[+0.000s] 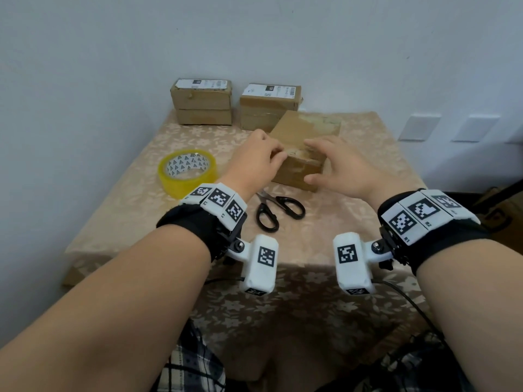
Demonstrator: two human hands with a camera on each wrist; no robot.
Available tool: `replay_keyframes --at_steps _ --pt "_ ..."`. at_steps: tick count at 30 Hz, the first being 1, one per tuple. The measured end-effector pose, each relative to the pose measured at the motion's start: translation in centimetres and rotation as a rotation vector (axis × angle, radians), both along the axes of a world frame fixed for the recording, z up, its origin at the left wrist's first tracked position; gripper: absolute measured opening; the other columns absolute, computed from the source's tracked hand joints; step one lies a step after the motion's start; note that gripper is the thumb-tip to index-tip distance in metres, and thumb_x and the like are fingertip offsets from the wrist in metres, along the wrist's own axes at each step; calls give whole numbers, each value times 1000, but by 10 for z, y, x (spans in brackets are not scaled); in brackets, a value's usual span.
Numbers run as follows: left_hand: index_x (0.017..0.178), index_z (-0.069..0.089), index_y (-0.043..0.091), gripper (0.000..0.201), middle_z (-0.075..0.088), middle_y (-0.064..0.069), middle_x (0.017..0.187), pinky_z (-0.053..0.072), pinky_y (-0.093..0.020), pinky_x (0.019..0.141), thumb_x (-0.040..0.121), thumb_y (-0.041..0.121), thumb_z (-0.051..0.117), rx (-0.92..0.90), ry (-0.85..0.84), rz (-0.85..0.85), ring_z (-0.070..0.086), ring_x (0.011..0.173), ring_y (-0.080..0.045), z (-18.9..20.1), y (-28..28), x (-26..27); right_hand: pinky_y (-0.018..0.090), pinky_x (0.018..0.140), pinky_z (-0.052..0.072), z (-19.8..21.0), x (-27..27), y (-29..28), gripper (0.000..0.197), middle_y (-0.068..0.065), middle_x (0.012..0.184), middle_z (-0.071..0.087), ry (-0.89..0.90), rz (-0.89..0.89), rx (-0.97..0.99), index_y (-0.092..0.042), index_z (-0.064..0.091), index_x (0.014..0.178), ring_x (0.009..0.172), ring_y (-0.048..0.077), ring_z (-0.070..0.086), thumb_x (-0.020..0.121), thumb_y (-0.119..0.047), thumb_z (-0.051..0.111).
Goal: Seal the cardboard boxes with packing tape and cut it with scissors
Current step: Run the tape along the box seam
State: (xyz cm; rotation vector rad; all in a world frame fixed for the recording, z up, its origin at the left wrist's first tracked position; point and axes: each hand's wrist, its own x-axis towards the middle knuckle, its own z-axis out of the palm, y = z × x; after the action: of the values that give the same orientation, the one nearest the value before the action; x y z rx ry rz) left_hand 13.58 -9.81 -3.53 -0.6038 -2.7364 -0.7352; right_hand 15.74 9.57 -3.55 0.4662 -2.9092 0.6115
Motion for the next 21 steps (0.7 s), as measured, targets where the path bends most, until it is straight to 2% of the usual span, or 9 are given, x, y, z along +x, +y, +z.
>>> replay_keyframes --at_steps 3,5,7,9,12,15,17,19,21 --pt "128 54 13 46 45 -3 125 45 -33 98 91 40 56 43 -82 8 54 104 -16 -2 -4 -4 45 108 37 1 3 4 68 10 137 50 13 31 -99 -11 42 142 127 28 44 80 -13 71" --pt "136 44 12 65 37 -4 135 38 -27 103 85 48 62 46 -125 -8 47 118 -17 -4 -3 -3 37 107 39 3 5 6 65 11 136 51 21 24 -177 -10 40 143 127 26 45 82 3 60" --pt "142 32 11 86 23 -6 147 31 -27 105 77 55 67 36 -204 -17 36 130 -19 -6 4 -1 31 103 41 5 6 4 63 9 136 50 44 5 -214 -13 39 144 124 19 48 86 7 55" --pt "145 26 9 96 13 -7 153 28 -29 109 74 57 69 47 -249 -23 29 136 -20 -8 12 0 32 99 44 6 5 0 58 6 133 52 92 -13 -210 -17 42 142 111 13 50 89 4 56" --pt "136 38 8 77 28 -11 146 34 -29 105 78 46 70 51 -200 -19 37 129 -22 -8 17 -5 26 90 42 7 2 -7 51 6 125 54 133 -9 -197 -17 48 137 96 9 46 89 -1 59" --pt "126 45 10 62 46 -5 128 41 -32 99 78 37 72 138 -217 -49 48 113 -17 -12 15 -13 33 95 32 6 5 -16 42 4 124 57 265 -100 33 -18 52 133 107 20 46 91 -17 59" --pt "133 41 14 69 51 -3 132 42 -39 103 76 35 73 254 -285 -75 51 119 -16 -12 10 -13 41 105 22 1 9 -20 43 2 131 53 295 -216 206 -21 51 132 124 28 39 91 -31 59" --pt "147 23 10 84 39 -6 147 35 -39 111 82 30 72 244 -314 -53 40 133 -18 -8 4 -12 43 107 20 -5 9 -24 45 2 136 48 253 -264 238 -21 48 132 128 28 37 90 -33 60" --pt "149 16 7 86 30 -9 152 29 -38 114 86 37 66 60 -214 32 31 139 -21 -2 -6 -12 43 106 23 -7 8 -26 45 3 135 48 233 -273 229 -19 48 131 126 27 39 89 -30 62"
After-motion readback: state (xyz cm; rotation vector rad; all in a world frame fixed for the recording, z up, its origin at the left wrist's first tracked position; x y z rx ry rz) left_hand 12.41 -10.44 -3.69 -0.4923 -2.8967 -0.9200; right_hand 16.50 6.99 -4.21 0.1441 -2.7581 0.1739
